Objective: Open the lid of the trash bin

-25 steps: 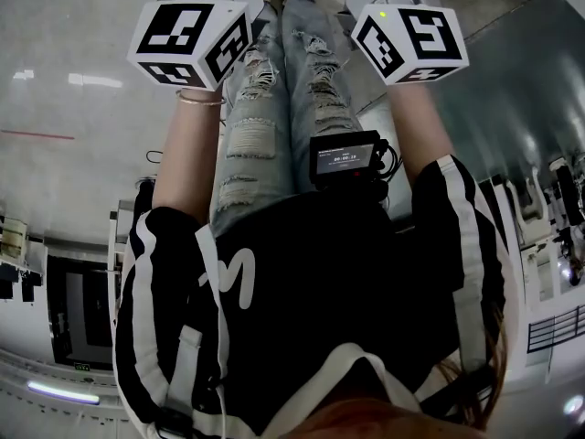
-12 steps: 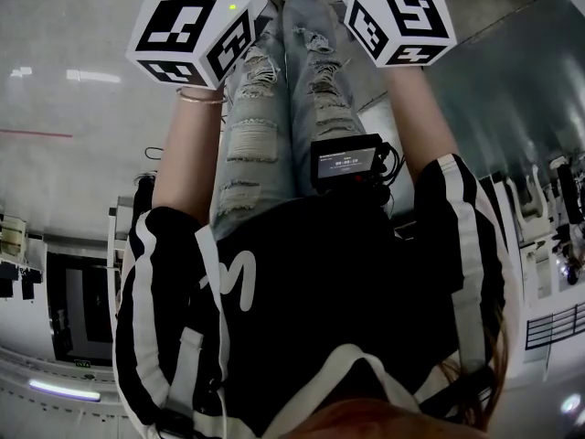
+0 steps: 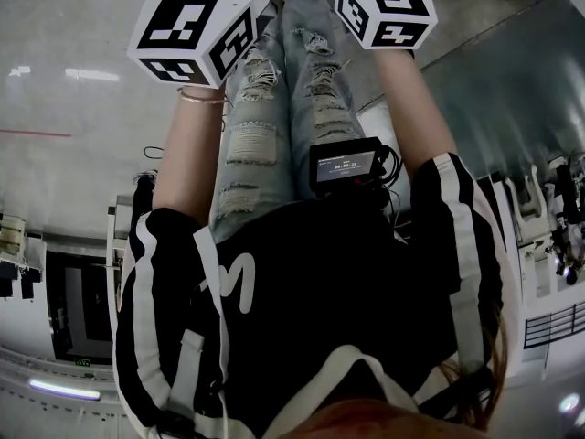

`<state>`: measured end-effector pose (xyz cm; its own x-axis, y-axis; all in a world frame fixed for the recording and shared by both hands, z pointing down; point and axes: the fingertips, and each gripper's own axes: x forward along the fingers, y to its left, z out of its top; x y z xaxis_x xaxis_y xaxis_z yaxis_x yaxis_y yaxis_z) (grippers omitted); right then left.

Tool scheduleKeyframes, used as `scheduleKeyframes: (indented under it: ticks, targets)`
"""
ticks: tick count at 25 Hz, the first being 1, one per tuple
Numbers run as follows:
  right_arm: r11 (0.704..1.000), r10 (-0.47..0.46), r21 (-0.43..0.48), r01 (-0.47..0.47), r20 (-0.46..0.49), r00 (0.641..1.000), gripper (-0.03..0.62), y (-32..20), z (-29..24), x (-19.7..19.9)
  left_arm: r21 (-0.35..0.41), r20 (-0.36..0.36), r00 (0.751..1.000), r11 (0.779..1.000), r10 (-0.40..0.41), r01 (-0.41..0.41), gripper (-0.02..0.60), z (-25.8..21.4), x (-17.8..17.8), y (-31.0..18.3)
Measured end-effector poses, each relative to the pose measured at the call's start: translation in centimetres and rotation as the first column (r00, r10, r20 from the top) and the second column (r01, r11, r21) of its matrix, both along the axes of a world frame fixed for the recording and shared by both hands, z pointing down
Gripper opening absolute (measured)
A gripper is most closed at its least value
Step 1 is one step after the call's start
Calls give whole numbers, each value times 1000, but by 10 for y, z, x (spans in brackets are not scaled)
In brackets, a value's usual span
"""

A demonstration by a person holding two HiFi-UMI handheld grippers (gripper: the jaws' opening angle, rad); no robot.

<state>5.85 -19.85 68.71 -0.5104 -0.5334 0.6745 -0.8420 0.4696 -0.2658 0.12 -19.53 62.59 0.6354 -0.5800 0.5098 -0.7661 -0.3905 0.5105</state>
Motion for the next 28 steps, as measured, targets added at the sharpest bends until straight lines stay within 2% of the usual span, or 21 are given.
scheduleKeyframes:
  ticks: [28]
  targets:
    - [985, -52, -172, 30, -127, 991, 9, 20, 84, -2, -25, -19, 1000, 1000, 18, -19, 8, 3, 15, 1]
